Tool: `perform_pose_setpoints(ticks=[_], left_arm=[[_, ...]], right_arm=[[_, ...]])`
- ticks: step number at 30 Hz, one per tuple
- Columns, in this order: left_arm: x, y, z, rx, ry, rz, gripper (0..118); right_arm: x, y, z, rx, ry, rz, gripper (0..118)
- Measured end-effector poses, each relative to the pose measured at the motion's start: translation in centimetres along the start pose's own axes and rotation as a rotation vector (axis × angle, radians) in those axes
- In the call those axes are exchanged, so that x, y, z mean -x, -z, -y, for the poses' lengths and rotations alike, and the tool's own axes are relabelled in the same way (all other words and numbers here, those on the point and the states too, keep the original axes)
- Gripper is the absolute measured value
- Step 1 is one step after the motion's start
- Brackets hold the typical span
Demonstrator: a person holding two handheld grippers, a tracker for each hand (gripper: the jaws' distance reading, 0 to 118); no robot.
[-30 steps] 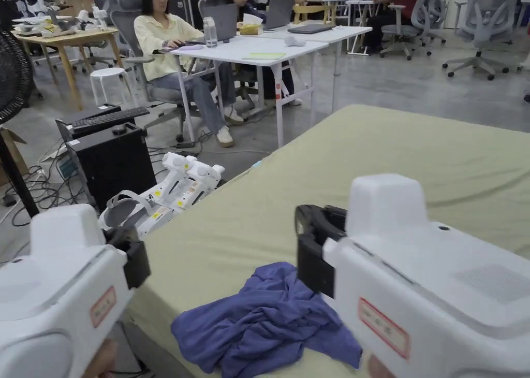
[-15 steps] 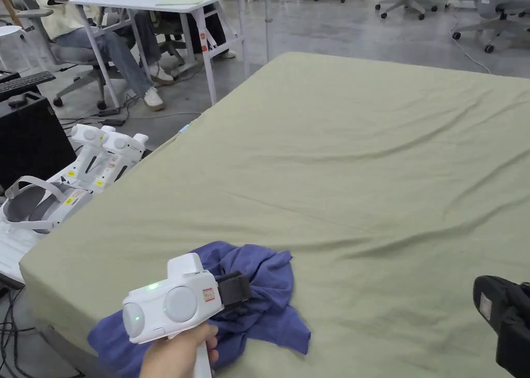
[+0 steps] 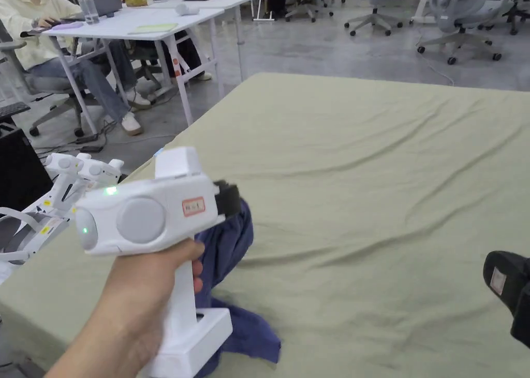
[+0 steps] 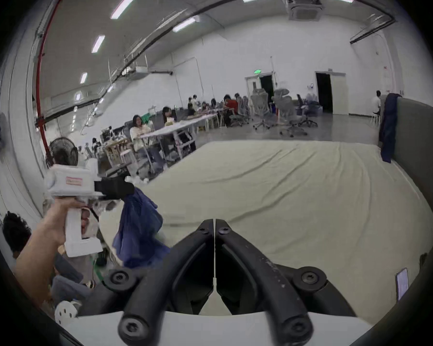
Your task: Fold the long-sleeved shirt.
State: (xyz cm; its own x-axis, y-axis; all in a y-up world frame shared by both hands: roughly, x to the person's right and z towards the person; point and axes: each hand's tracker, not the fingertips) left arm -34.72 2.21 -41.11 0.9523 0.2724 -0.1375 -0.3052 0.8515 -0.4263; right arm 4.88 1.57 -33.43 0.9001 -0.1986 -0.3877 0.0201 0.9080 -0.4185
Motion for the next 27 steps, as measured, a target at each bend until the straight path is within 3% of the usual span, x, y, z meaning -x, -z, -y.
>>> perform_pose_setpoints(ticks=[3,6,10,12,17,22,24,25,26,27], left_arm=[[-6.3,-2.7,-2.3,-0.07,0.027,0.122,14],[-12.7,-3.2,-2.0,-0.06,0.064,0.272,14],[-23.1,-0.6,3.6,0.041,0.114,0.396,14],[-28.0,2.4,8.2,0.156,0.142,0.435,14],[-36.4,10.6,23.0,0.507,0.22,0.397,14],[-38.8,13.8,36.2,0.791,0.326,0.295,14],[-38.6,12.9,36.6,0.696,0.267,0.318,15],[-38.8,12.5,36.0,0.664,0.285,0.319,23],[-38.9,12.2,34.9,0.679,0.298,0.361,41],[-38.6,11.6,33.7,0.65,0.297,0.444,72]], right_arm=[[-2.0,-3.7,-1.4,-0.059,0.014,0.032,3],[-3.5,-7.8,-2.8,-0.117,-0.006,0.126,3],[-7.4,-12.7,-2.9,-0.155,-0.015,0.216,3],[-9.5,-14.8,-2.2,-0.144,0.002,0.308,3],[-13.8,-18.7,0.8,-0.094,0.035,0.428,3],[-16.7,-19.9,4.0,-0.01,0.066,0.497,3],[-17.5,-19.5,4.9,0.009,0.09,0.494,3],[-17.7,-19.2,5.3,0.015,0.1,0.492,3],[-17.8,-18.8,5.6,0.02,0.112,0.488,3],[-17.8,-18.3,5.9,0.024,0.126,0.477,3]])
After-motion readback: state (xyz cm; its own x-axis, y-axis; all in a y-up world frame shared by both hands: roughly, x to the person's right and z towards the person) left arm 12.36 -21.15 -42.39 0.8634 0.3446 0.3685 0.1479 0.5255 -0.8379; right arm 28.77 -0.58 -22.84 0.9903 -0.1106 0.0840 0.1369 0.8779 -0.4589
